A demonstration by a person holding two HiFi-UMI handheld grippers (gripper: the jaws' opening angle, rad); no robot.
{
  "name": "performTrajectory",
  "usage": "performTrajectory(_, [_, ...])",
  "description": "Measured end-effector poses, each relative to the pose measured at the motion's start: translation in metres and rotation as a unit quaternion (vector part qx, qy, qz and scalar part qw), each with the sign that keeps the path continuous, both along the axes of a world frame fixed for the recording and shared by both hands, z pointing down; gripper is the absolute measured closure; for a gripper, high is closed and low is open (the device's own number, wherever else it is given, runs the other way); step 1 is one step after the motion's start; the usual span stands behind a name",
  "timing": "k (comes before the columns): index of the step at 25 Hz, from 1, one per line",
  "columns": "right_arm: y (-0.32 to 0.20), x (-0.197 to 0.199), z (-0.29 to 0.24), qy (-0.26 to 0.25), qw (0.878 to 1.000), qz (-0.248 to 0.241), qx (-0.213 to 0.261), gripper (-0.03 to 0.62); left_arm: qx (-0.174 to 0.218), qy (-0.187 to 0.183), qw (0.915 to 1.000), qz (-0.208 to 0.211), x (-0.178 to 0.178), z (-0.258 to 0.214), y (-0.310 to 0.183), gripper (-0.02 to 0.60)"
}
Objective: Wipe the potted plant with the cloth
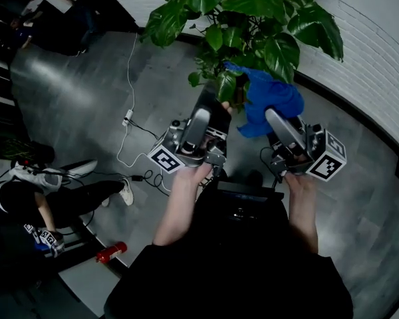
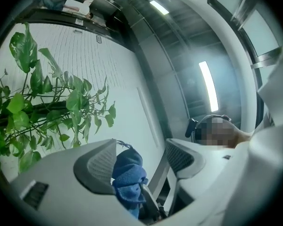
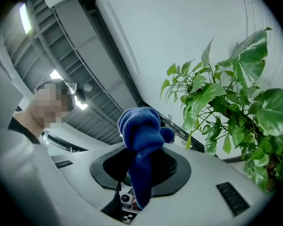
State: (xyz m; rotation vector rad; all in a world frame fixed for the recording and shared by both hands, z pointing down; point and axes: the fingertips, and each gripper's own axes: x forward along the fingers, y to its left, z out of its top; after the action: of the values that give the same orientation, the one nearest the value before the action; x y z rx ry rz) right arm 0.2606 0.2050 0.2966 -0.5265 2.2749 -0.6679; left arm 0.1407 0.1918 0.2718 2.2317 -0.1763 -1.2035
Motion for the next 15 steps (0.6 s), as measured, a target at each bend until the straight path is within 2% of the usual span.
performTrajectory(9, [-0.011, -0.026, -0.003, 0.019, 1.0, 0.01, -0.001, 0.479, 0.011, 0.008, 0.9999, 0.004, -0.024, -0.004, -0.012, 0.224])
performTrajectory(15, [-0.024, -0.049, 0.001, 0.033, 0.999, 0.006, -0.007, 0.479, 0.004, 0.014, 0.9999, 0.003, -0.043, 0.002, -0.024, 0.227])
